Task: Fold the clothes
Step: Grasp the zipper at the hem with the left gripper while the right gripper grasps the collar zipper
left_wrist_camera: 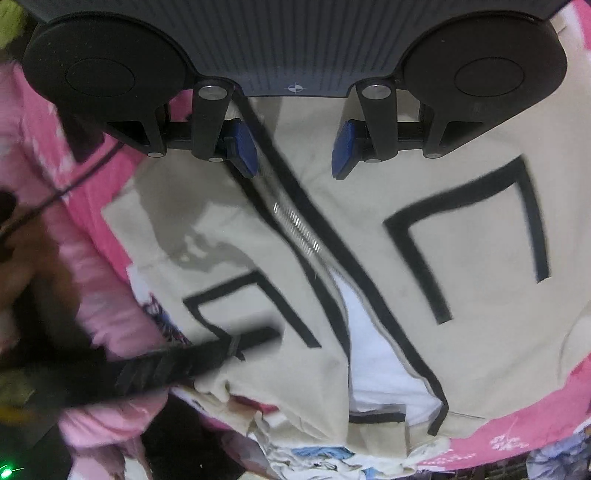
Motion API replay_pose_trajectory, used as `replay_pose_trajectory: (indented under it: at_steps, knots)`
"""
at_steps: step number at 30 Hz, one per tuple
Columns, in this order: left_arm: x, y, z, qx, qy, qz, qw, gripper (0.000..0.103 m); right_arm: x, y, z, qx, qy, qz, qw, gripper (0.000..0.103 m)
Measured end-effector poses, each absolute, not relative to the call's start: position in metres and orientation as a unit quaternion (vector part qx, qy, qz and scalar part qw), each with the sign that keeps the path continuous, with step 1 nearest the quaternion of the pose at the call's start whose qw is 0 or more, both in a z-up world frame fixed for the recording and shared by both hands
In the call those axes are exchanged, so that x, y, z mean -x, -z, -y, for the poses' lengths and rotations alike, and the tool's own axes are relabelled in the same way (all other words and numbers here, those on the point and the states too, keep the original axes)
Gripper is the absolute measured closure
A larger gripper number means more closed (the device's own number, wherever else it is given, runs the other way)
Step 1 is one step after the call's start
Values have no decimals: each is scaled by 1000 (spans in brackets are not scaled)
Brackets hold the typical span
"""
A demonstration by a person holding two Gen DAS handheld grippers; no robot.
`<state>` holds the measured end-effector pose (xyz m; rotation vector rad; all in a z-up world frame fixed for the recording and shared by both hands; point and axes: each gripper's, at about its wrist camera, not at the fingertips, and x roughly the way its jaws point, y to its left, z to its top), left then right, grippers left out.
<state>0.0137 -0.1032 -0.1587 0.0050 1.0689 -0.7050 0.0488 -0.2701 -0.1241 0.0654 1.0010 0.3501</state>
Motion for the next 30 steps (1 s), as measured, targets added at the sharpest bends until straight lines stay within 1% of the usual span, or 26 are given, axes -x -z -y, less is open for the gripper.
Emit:
replay_pose_trajectory:
  at_steps: [3,5,7,11,14,18,20,22,23,24,25,28,30]
  knots:
    - [-22,168,117,9,335,-504,796,59,-74,93,271,24,-166,-427,888,56]
    - [-22,174,125,-2,334,-504,797,59,-104,86,260,90,-163,-398,898,56]
    - [-21,179,128,-9,333,-502,798,59,-137,93,240,168,-158,-374,898,56]
    - [-24,183,121,14,337,-504,795,59,-204,135,200,297,-166,-343,875,56]
    - [-29,186,117,39,336,-512,790,59,-246,173,180,378,-170,-335,846,56]
    - [-29,189,119,40,337,-511,790,59,-280,223,174,455,-167,-366,794,56]
    - [-28,189,118,34,342,-506,791,59,-284,227,178,454,-168,-358,799,57]
    - [-27,189,117,29,346,-503,792,59,-288,220,183,432,-163,-357,812,73]
    - [-26,189,116,27,348,-501,792,59,-289,214,188,416,-157,-352,824,84]
    - [-26,189,116,25,349,-499,793,59,-292,205,195,390,-148,-348,840,90]
    - [-25,189,116,23,351,-497,793,59,-294,195,203,361,-138,-345,855,92]
    - [-23,189,115,23,353,-490,797,59,-296,155,242,175,-179,-344,905,93]
    - [-21,189,114,24,354,-485,799,59,-295,130,269,46,-209,-334,918,93]
